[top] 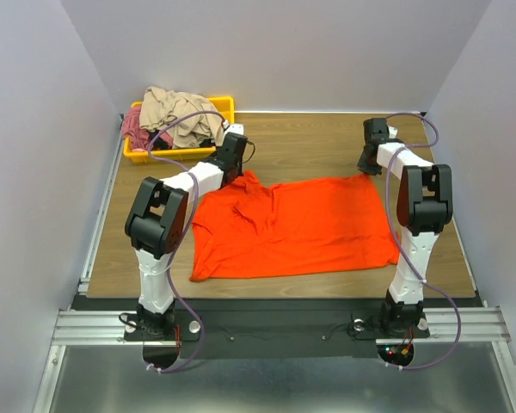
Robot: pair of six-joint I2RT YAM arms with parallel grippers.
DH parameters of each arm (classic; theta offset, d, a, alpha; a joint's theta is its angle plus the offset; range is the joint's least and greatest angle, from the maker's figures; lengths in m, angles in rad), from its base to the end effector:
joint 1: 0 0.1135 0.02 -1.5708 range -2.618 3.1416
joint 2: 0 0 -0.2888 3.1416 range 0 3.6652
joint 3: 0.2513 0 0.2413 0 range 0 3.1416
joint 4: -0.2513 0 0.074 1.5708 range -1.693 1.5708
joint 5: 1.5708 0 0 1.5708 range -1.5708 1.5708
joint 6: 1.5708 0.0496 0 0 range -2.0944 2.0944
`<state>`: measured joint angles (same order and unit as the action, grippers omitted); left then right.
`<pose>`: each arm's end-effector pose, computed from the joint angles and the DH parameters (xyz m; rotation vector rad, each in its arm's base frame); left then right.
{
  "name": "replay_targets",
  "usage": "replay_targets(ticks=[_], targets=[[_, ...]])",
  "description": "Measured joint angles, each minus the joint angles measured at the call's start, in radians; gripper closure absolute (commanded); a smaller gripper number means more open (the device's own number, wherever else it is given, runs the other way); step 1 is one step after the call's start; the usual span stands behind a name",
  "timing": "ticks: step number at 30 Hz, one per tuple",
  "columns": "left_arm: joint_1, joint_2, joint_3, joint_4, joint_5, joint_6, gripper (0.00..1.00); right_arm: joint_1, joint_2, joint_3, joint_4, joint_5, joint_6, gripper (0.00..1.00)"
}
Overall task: Fold and stack the t-shirts
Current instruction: Grap the side of the flattened tshirt furthest away from the robot with both arms, then fold the other side of the tshirt into a rectangle
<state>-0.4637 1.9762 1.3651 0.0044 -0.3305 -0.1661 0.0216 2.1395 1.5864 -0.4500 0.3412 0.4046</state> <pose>0.4178 -0.1909 0.2250 0.1321 2.1363 -0.0074 0.4711 -0.0064 0.1833 0.6006 2.4362 -0.2674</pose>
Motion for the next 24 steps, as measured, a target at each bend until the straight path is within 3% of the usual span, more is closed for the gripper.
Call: replay_targets(ticks=[3, 12, 24], targets=[[-0.006, -0.013, -0.011, 0.001, -0.004, -0.002, 1.0, 0.0, -0.009, -0.015, 0.005, 0.003, -0.014, 1.0], [-0.046, -0.1, -0.095, 0.007, -0.036, -0.03, 1.0, 0.0, -0.093, -0.127, -0.013, -0.002, -0.027, 1.0], [-0.114, -0.265, -0.248, 0.006, -0.098, -0.1, 1.0, 0.0, -0.34, -0.306, -0.042, -0.02, -0.016, 1.0]])
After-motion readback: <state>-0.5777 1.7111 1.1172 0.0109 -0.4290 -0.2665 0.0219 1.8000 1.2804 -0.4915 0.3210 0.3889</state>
